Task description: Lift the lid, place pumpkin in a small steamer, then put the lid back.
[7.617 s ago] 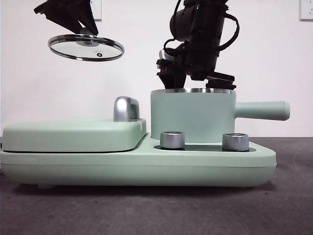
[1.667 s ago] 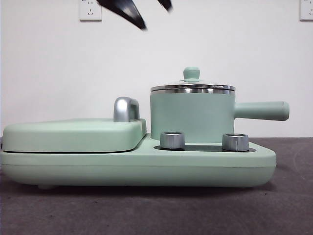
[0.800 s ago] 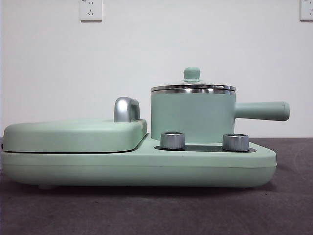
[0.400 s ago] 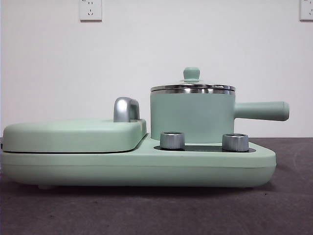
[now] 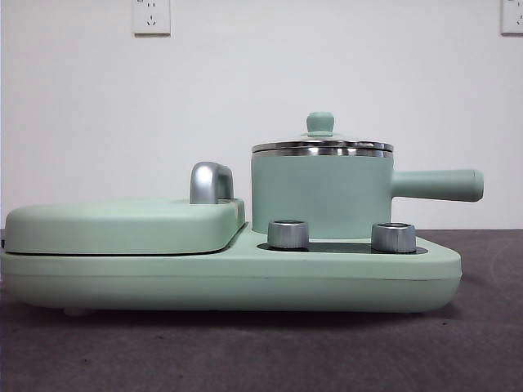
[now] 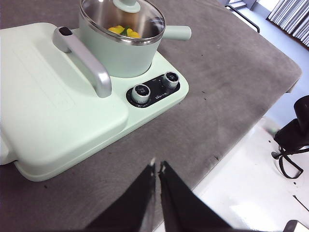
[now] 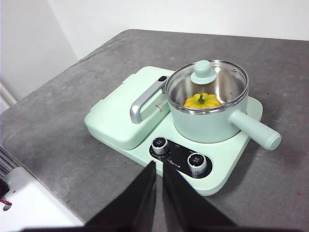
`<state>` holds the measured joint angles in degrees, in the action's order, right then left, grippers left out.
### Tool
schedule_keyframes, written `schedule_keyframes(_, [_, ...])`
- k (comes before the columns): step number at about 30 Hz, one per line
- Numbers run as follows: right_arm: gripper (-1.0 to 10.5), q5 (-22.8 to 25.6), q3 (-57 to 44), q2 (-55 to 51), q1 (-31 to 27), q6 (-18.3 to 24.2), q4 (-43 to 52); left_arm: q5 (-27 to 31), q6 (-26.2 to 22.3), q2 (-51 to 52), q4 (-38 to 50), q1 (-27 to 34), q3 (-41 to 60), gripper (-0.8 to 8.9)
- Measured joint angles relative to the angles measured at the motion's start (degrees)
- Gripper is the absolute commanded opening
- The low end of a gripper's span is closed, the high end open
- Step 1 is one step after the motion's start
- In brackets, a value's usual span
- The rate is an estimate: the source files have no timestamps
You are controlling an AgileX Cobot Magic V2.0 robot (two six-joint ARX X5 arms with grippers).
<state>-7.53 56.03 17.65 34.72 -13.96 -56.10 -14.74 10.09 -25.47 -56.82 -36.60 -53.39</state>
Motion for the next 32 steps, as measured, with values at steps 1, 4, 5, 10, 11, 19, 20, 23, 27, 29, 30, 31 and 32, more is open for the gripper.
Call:
schedule_keyframes(1, [0.2, 0.0, 0.0, 0.0, 0.0, 0.0, 0.0, 0.0, 0.0, 0.0, 0.1, 0.0, 0.0, 0.15])
schedule_keyframes(4, [0.2, 0.0, 0.0, 0.0, 0.0, 0.0, 0.0, 0.0, 0.0, 0.2, 1.1, 1.2, 0.2, 0.15])
schedule_keyframes(5, [0.2, 0.0, 0.0, 0.0, 0.0, 0.0, 0.0, 0.0, 0.0, 0.3, 1.9, 2.1, 0.6, 0.15])
schedule_keyframes(10, [0.2, 0.0, 0.0, 0.0, 0.0, 0.0, 0.0, -0.2, -0.5, 5.4, 11.7, 12.0, 9.5, 0.15])
schedule_keyframes(11, [0.2, 0.0, 0.0, 0.0, 0.0, 0.0, 0.0, -0.2, -0.7, 6.8, 14.5, 14.4, 12.0, 0.15])
schedule_keyframes(19, [0.2, 0.0, 0.0, 0.0, 0.0, 0.0, 0.0, -0.1, -2.1, 20.5, 42.1, 31.1, 37.3, 0.15])
schedule_keyframes(20, [0.2, 0.0, 0.0, 0.0, 0.0, 0.0, 0.0, 0.0, -2.6, 21.5, 44.2, 32.1, 39.7, 0.15])
schedule_keyframes(23, [0.2, 0.0, 0.0, 0.0, 0.0, 0.0, 0.0, 1.2, -3.5, 23.8, 46.4, 34.6, 46.4, 0.15])
schedule_keyframes(27, [0.2, 0.0, 0.0, 0.0, 0.0, 0.0, 0.0, 6.0, -3.5, 24.9, 46.3, 35.6, 50.6, 0.15])
schedule_keyframes(29, [0.2, 0.0, 0.0, 0.0, 0.0, 0.0, 0.0, 8.4, -3.7, 25.0, 46.3, 35.6, 50.9, 0.15])
schedule_keyframes(30, [0.2, 0.0, 0.0, 0.0, 0.0, 0.0, 0.0, 9.4, -3.7, 25.1, 46.4, 35.6, 50.9, 0.15])
schedule_keyframes(31, [0.2, 0.0, 0.0, 0.0, 0.0, 0.0, 0.0, 11.0, -3.7, 25.1, 46.6, 35.6, 51.0, 0.15])
schedule_keyframes(32, [0.2, 0.0, 0.0, 0.0, 0.0, 0.0, 0.0, 11.8, -3.7, 25.1, 46.7, 35.6, 51.0, 0.15])
